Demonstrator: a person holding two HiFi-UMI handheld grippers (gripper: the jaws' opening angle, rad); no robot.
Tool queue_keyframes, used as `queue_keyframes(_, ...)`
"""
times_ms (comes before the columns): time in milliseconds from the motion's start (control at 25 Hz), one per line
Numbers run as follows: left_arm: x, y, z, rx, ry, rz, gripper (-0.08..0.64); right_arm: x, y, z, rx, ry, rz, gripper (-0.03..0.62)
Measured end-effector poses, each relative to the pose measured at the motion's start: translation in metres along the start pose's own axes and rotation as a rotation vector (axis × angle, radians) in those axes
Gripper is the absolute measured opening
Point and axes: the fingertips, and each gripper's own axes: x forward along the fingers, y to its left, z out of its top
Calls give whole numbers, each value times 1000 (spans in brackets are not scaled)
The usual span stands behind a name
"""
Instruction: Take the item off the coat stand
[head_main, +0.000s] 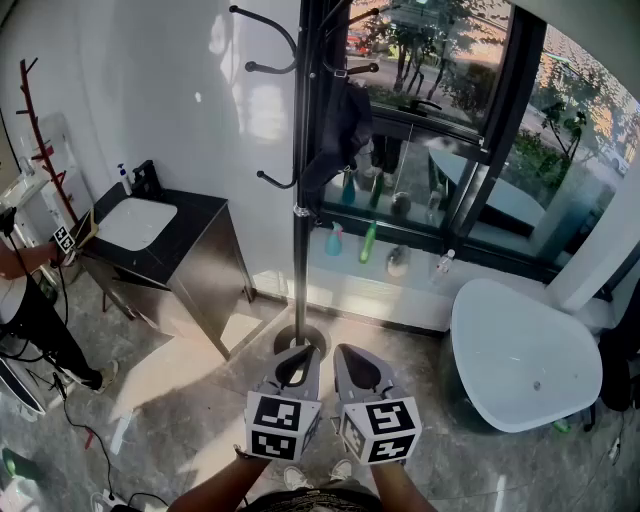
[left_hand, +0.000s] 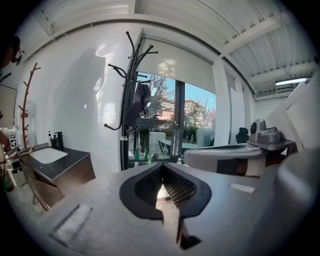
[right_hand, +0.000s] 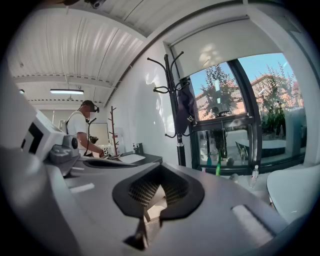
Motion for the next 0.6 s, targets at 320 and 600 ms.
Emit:
queue_keyframes(320,1,15,0,4,-1,-1,2,11,2,-1,11,-9,-12,6)
queue_keyframes(600,18,27,0,0,-5,4,2,32,-5,-3,-1,-6,-12,6)
